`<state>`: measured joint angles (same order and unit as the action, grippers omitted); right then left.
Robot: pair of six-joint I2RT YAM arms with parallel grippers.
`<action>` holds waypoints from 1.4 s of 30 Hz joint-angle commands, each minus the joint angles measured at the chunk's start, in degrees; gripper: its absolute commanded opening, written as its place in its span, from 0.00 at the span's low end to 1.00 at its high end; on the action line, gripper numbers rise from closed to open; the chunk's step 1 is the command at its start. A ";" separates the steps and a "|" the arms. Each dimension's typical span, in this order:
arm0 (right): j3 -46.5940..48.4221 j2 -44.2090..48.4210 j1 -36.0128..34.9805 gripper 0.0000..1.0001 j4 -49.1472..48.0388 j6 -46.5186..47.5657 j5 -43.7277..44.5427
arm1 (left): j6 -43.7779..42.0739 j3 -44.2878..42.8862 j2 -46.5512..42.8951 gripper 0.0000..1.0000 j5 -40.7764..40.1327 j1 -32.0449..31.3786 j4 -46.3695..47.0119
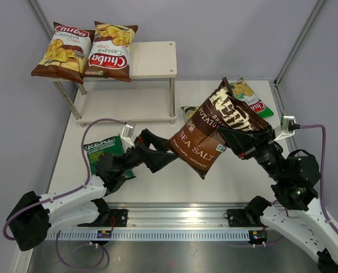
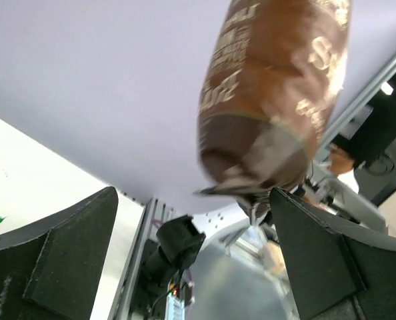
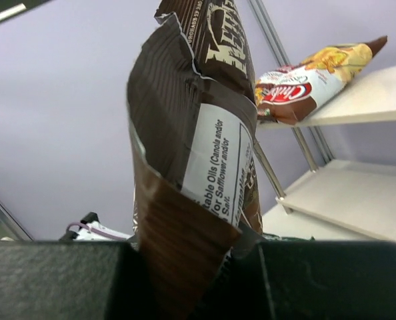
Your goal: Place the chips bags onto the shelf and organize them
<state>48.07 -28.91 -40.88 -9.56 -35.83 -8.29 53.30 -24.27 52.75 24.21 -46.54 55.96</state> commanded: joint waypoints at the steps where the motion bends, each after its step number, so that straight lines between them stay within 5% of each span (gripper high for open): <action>1: -0.35 -0.80 -0.25 0.15 -15.56 -3.54 2.31 | 3.13 1.33 3.75 0.99 -9.18 -2.58 20.47; 11: -5.44 -4.05 -0.25 0.15 -26.30 -7.67 4.69 | -0.83 -4.03 13.94 0.99 -8.74 -9.44 39.28; 25: -13.09 -0.37 -0.25 0.15 -28.32 -4.86 12.77 | -5.84 -2.54 9.39 0.98 -11.28 -10.50 38.43; 31: -14.67 -2.55 -0.25 0.15 -31.29 -6.26 9.27 | -6.19 -3.67 8.33 0.98 -12.69 -10.41 37.12; 37: -19.32 -3.36 -0.25 0.18 -40.09 -6.88 9.61 | -4.87 -5.09 8.51 0.79 -16.90 -10.50 34.66; 41: -17.84 -2.91 -0.25 0.20 -34.66 -5.30 8.56 | -5.92 -5.87 5.44 0.57 -20.42 -10.41 26.75; 42: -18.01 -3.00 -0.25 0.21 -34.73 -5.39 8.56 | -5.84 -6.22 5.00 0.41 -21.21 -10.50 25.09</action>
<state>29.12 -32.03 -40.86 -43.77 -42.06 0.97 49.47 -26.63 61.21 8.36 -56.75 71.31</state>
